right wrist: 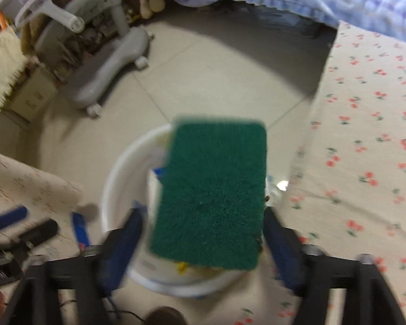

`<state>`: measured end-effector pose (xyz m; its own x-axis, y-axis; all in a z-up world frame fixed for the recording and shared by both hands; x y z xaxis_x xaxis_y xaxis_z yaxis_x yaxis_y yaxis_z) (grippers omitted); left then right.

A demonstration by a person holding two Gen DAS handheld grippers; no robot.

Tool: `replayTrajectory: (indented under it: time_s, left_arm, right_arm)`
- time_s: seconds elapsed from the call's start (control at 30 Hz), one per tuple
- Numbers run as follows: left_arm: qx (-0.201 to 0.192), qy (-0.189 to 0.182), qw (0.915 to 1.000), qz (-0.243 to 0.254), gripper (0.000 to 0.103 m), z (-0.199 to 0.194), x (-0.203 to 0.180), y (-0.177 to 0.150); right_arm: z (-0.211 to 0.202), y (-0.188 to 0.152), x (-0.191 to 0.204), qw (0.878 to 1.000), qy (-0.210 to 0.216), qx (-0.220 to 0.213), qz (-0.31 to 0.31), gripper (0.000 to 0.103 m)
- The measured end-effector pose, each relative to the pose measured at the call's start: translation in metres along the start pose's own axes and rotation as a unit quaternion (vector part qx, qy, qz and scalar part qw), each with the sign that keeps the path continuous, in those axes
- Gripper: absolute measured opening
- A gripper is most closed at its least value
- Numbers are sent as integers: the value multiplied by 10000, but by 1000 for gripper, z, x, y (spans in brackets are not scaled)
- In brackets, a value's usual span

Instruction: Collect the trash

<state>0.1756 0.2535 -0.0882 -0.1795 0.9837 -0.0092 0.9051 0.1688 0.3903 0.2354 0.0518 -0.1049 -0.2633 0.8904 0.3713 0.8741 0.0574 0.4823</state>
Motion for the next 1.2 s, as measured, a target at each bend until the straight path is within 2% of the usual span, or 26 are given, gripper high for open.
replayTrajectory:
  time_s: [0.1, 0.33, 0.6, 0.67, 0.77, 0.93, 1.07, 1.2]
  left_arm:
    - [-19, -65, 10000, -6, 92, -7, -8, -4]
    - [-413, -139, 9979, 476, 92, -47, -63, -28]
    - [-606, -405, 9926, 974, 95, -87, -133, -87]
    - [-668, -516, 9907, 1066, 95, -97, -150, -104]
    - [-875, -440, 9883, 1173, 95, -109, -165, -123]
    - [-1032, -336, 9872, 1173, 95, -111, -175, -144]
    - [-1180, -158, 9857, 1189, 95, -108, -180, -150]
    - [-1191, -142, 9867, 1097, 95, -106, -177, -149]
  right_arm:
    - [-14, 2, -2, 9999, 35, -138, 77, 84]
    - [-85, -23, -26, 9973, -423, -471, 364, 84]
    - [-175, -89, -62, 9862, -1446, -719, 357, 85]
    - [-195, -106, -71, 9821, -1609, -871, 446, 87]
    - [-220, -134, -81, 9739, -1865, -1157, 580, 91]
    - [-233, -179, -93, 9602, -2291, -1446, 675, 92]
    - [-228, -192, -100, 9576, -2408, -1445, 647, 92]
    - [-223, -200, -110, 9525, -2617, -1433, 615, 92]
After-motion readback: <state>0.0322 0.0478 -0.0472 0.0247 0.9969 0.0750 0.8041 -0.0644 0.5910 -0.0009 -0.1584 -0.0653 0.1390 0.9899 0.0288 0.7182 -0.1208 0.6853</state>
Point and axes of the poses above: each gripper's, at about its wrist camera, not at the fingertips, and z roughly the way its jaws point, x to its left, y to its top, the point moved 5 cm from there along z, roughly the way its jaws point, and after that the axes turned 3 degrees about y, right-handed, at the moved point
